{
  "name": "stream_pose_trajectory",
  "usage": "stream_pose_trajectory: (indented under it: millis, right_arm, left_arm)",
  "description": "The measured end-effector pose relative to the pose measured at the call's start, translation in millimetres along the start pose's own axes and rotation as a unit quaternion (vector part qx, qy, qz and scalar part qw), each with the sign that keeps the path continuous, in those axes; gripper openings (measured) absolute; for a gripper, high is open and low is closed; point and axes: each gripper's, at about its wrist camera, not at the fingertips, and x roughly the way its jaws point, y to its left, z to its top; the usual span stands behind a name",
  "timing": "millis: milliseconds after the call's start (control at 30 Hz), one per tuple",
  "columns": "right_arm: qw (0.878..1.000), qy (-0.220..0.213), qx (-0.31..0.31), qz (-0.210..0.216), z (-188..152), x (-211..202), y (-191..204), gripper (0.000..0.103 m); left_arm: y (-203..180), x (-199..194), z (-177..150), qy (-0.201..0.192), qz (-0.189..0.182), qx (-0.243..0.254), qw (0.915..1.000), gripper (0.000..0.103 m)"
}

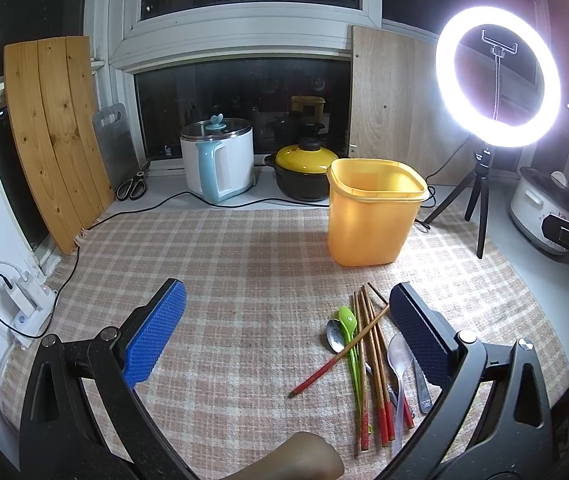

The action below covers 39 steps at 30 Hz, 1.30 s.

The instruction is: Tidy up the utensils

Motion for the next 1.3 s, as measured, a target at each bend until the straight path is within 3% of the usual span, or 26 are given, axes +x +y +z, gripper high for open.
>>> stream_pose_trajectory:
  millis: [1300]
  right_arm:
    - [1.0, 0.006, -0.003, -0.005, -6.2, 2.8, 1.2, 0.103]
  left_arm:
    - [-3.1, 1.7, -5.1, 0.001, -0.005, 0.006, 1.0, 0.103]
